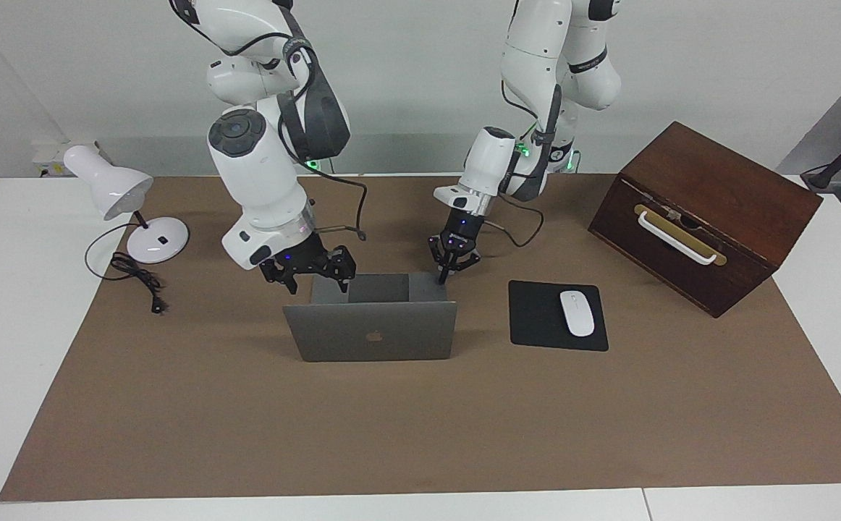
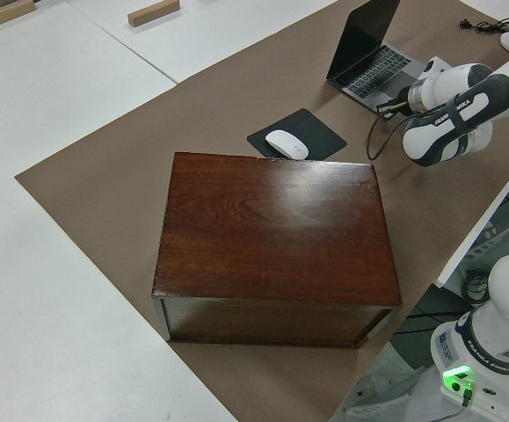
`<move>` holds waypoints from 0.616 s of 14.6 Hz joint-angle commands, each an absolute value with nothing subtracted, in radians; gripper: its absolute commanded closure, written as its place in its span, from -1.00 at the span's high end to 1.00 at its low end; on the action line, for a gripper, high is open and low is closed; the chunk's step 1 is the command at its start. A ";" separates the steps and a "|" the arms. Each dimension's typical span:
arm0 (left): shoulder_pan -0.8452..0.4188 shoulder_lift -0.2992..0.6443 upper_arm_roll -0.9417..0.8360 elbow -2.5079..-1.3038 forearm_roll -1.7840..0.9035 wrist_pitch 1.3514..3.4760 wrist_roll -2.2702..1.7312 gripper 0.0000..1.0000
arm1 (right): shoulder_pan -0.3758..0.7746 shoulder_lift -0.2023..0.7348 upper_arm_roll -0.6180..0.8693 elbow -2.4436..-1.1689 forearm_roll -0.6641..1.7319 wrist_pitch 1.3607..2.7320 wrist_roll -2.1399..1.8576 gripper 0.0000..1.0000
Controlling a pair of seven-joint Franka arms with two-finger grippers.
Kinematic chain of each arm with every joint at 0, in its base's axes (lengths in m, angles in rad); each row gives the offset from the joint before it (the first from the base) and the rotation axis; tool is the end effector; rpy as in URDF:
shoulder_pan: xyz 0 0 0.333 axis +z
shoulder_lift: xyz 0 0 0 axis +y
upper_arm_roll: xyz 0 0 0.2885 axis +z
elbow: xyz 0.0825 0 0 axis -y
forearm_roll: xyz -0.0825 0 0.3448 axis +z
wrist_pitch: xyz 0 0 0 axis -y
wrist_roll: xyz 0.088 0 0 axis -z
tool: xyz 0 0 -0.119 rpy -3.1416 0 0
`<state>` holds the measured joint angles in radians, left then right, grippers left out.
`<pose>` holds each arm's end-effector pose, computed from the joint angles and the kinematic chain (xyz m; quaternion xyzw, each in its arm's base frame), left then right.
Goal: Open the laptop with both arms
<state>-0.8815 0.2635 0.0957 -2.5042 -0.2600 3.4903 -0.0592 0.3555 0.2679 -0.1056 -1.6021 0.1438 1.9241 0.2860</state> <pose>0.3748 -0.3303 0.2680 0.9109 -0.2140 0.3254 0.1362 0.5810 0.1661 0.4538 -0.9974 0.0387 -0.0126 0.0596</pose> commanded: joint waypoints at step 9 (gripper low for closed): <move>-0.905 0.314 0.112 -2.479 -0.288 3.504 -0.054 -1.00 | 0.214 -0.156 -0.101 -2.026 0.020 1.836 -0.027 1.00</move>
<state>-0.8816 0.2635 0.0960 -2.5042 -0.2603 3.4903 -0.0592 0.2635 -0.0720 -0.1106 -1.9363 0.0466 1.8207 0.0579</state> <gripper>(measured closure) 0.991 0.000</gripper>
